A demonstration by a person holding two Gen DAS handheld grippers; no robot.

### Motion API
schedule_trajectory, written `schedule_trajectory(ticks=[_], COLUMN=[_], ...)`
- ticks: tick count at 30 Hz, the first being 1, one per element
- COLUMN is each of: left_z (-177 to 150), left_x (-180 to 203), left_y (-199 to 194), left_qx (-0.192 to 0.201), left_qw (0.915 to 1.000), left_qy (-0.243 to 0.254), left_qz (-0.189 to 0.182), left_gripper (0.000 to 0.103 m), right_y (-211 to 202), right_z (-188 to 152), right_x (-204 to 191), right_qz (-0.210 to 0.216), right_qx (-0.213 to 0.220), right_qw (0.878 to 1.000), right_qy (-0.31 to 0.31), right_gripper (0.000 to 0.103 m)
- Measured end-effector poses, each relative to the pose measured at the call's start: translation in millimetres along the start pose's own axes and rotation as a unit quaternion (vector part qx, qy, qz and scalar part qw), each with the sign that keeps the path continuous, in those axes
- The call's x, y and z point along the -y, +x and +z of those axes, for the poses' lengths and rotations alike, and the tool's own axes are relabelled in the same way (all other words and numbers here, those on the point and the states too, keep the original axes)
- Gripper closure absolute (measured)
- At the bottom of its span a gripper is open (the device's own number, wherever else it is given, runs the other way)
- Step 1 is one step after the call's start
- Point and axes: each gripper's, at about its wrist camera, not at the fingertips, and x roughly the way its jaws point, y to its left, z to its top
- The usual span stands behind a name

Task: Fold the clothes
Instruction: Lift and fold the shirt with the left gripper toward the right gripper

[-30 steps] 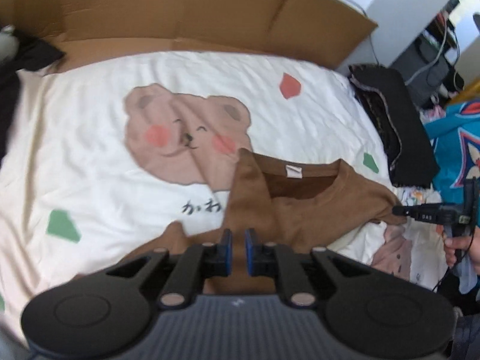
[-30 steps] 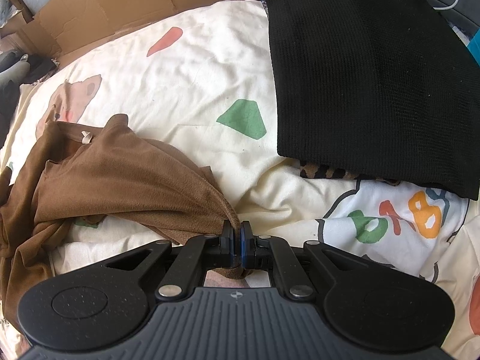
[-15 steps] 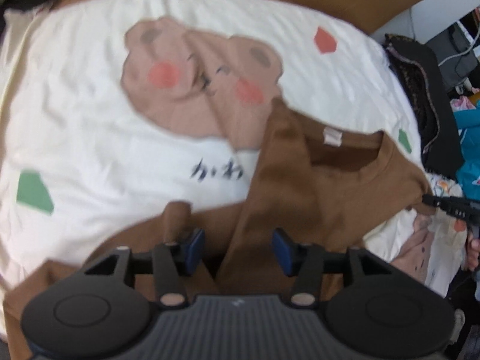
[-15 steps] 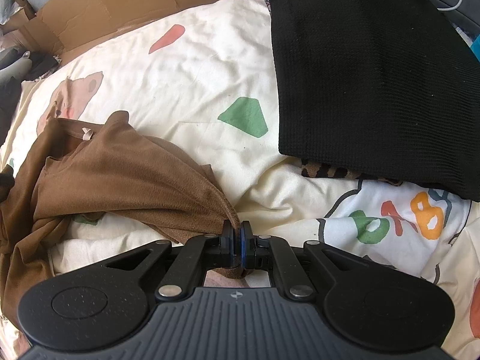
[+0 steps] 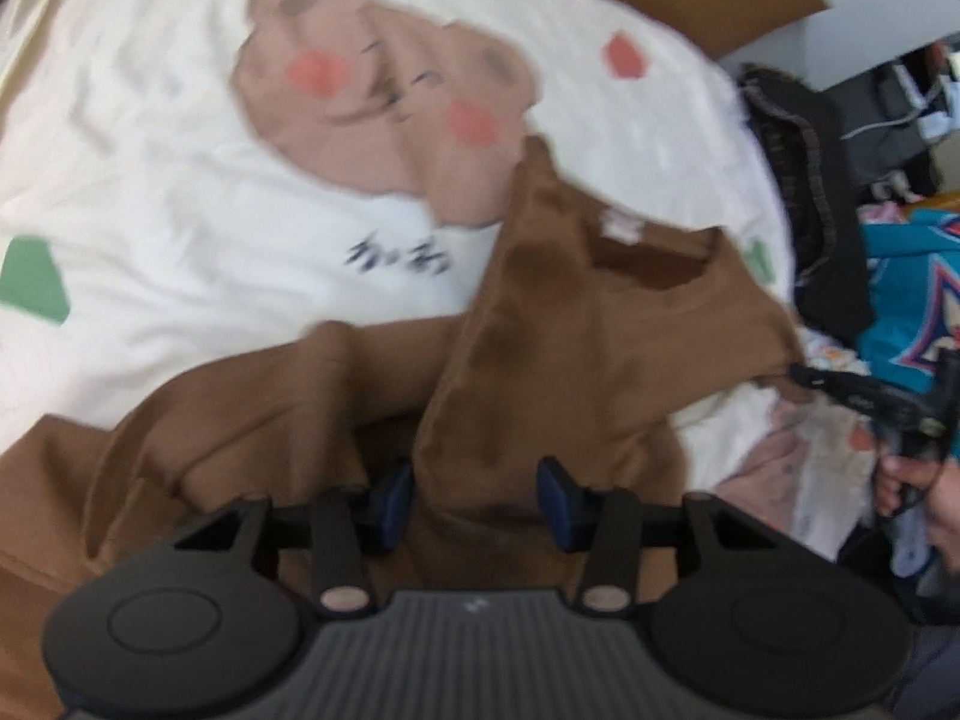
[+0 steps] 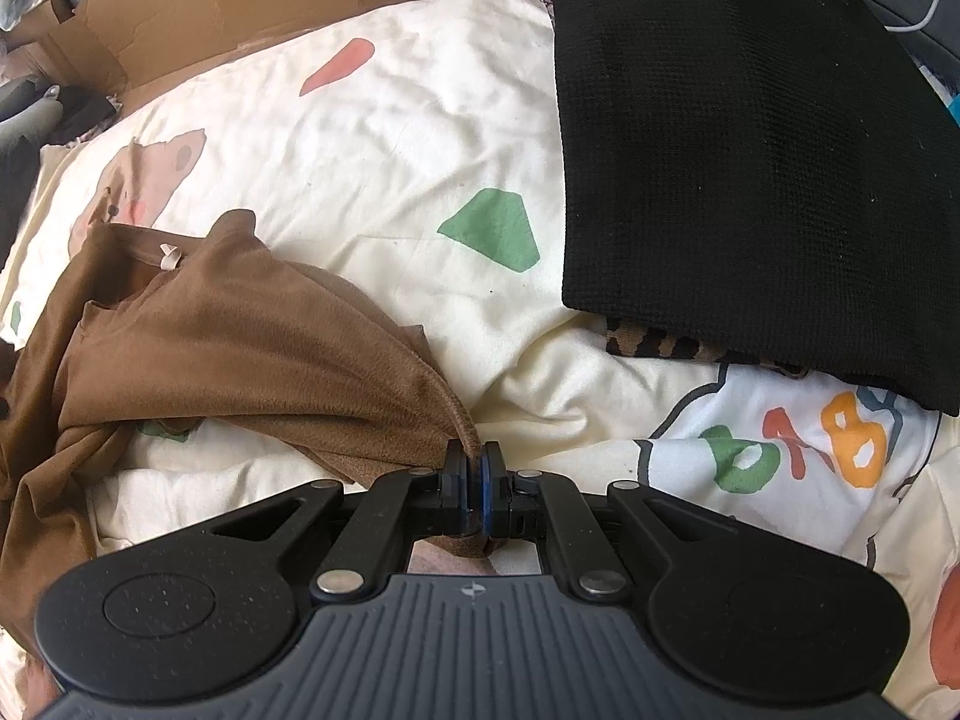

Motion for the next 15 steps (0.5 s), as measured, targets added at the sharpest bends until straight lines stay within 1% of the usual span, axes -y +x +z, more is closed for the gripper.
schedule_trajectory(ticks=[3, 6, 9, 13, 15], left_z=[-1, -2, -5, -9, -9], left_x=[18, 32, 47, 52, 48], left_y=[-12, -15, -5, 18, 27], left_qx=[0.021, 0.028, 0.02, 0.001, -0.01], left_qw=[0.9995, 0.9984, 0.9967, 0.9966, 0.9954], left_qy=[0.013, 0.007, 0.008, -0.004, -0.019], left_qz=[-0.017, -0.049, -0.078, -0.082, -0.094], left_gripper=[0.056, 0.056, 0.056, 0.057, 0.057], right_y=[1, 2, 2, 2, 2], right_z=[0, 0, 0, 0, 0], right_x=[-1, -1, -2, -1, -1], right_qz=[-0.002, -0.003, -0.003, -0.003, -0.002], right_qx=[-0.002, -0.002, -0.002, -0.002, -0.001], right_qw=[1.0, 1.0, 1.0, 1.0, 1.0], right_qy=[-0.002, -0.003, -0.003, -0.002, -0.002], right_gripper=[0.101, 0.101, 0.101, 0.101, 0.101])
